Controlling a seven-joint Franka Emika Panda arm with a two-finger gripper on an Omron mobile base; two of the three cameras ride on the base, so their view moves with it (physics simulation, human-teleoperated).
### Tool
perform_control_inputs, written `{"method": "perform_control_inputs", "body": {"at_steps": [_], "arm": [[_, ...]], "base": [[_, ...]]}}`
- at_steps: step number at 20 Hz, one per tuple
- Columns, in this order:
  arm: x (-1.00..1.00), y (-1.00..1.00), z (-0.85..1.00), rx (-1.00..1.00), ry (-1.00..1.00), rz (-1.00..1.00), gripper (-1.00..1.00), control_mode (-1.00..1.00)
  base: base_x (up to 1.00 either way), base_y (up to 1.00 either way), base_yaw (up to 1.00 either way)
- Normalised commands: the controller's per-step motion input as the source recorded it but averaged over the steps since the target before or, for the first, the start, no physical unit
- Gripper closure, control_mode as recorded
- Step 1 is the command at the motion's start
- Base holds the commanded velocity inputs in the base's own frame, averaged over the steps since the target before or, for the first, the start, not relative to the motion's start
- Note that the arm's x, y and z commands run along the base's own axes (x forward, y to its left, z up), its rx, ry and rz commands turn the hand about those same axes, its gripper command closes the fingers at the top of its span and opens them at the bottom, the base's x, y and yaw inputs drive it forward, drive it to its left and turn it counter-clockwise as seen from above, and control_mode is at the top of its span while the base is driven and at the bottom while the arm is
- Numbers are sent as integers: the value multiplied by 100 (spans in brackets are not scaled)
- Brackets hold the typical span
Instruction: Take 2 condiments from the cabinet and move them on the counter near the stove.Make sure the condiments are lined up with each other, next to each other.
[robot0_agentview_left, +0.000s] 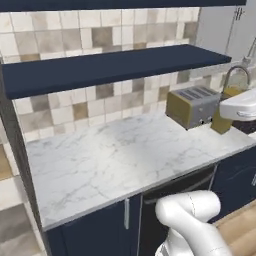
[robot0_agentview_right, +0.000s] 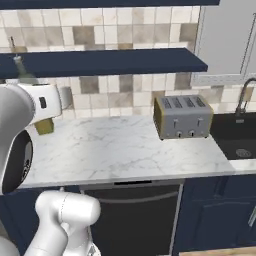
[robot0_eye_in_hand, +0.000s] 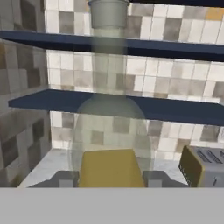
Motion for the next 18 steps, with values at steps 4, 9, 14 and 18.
{"method": "perform_control_inputs", "body": {"at_steps": [4, 9, 14, 18], "arm": [[0, 0, 0, 0, 0, 0, 100, 100], [0, 0, 0, 0, 0, 0, 100, 100], [0, 0, 0, 0, 0, 0, 100, 100], [0, 0, 0, 0, 0, 0, 100, 100]], "base": [[0, -60, -85], [0, -39, -91], [0, -35, -92], [0, -40, -90]]}}
